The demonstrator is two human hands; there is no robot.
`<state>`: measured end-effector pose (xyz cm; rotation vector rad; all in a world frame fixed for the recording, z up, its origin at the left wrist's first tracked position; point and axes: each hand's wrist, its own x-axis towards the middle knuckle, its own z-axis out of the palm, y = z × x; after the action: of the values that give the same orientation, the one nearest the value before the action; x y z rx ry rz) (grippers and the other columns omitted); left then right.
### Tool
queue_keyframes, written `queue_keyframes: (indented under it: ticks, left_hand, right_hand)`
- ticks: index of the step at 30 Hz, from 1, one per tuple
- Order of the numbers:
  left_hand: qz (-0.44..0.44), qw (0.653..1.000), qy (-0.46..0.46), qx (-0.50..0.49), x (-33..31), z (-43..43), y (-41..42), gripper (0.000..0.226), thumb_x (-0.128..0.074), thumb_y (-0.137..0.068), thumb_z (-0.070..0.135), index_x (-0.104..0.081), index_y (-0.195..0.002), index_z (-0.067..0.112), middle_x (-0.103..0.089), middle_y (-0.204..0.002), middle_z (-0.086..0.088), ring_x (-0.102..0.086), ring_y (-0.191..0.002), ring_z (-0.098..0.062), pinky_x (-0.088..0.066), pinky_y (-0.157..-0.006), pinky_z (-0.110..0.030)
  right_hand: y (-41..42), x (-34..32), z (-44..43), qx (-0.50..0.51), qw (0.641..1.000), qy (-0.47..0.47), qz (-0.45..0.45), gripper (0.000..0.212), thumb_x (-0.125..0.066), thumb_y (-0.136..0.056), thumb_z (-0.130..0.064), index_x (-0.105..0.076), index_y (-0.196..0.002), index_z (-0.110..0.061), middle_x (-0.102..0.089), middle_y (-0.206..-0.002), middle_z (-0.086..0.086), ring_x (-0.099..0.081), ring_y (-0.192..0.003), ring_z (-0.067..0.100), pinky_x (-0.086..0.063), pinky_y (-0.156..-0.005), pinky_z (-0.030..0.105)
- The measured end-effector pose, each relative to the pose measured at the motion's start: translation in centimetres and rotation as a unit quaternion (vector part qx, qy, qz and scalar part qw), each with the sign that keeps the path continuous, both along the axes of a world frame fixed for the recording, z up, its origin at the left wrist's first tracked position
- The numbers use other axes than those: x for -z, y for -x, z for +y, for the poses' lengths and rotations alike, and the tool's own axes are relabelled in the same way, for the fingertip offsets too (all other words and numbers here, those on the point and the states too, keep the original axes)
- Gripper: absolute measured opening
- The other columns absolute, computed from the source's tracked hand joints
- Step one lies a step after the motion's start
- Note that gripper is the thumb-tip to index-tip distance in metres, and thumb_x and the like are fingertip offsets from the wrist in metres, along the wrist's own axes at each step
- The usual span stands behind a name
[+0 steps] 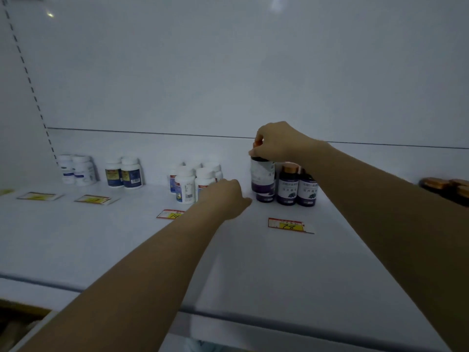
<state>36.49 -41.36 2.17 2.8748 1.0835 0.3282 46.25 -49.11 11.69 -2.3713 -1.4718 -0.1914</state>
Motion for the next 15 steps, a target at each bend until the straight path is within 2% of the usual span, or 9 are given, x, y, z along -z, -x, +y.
queue_keyframes:
  ticks: [7,12,15]
  left_hand:
    - [-0.037,0.998,0.008,-0.058,-2.5,5.2,8.6,0.050,-0.046,-0.093,0.051,-0.049,-0.122,0.010,-0.056,-0.119,-0.010,-0.054,-0.106,-0.026,-0.042,-0.081,-0.034]
    - [-0.047,0.989,-0.008,-0.139,-3.0,10.2,19.0,0.052,-0.045,-0.093,0.051,-0.047,-0.128,0.012,-0.058,-0.120,-0.009,-0.057,-0.105,-0.026,-0.047,-0.085,-0.036]
    - [-0.040,0.980,-0.016,-0.196,-2.8,12.8,26.4,0.052,-0.045,-0.094,0.049,-0.045,-0.129,0.011,-0.057,-0.120,-0.008,-0.056,-0.103,-0.025,-0.046,-0.082,-0.035]
  right_hand:
    - [8.1,-2.6,7.1,-0.079,0.996,-0.020,-0.042,0.039,-0.055,-0.093,-0.029,-0.061,-0.115,0.003,-0.063,-0.118,0.018,-0.058,-0.111,0.030,-0.050,-0.093,0.041]
    - [17.9,-3.1,14.0,-0.173,0.983,-0.033,-0.048,0.039,-0.054,-0.094,-0.029,-0.060,-0.116,0.003,-0.063,-0.118,0.017,-0.058,-0.110,0.030,-0.049,-0.091,0.038]
    - [24.6,-2.6,18.1,-0.235,0.970,-0.036,-0.043,0.039,-0.054,-0.094,-0.029,-0.060,-0.116,0.003,-0.063,-0.117,0.017,-0.059,-0.109,0.029,-0.049,-0.089,0.036]
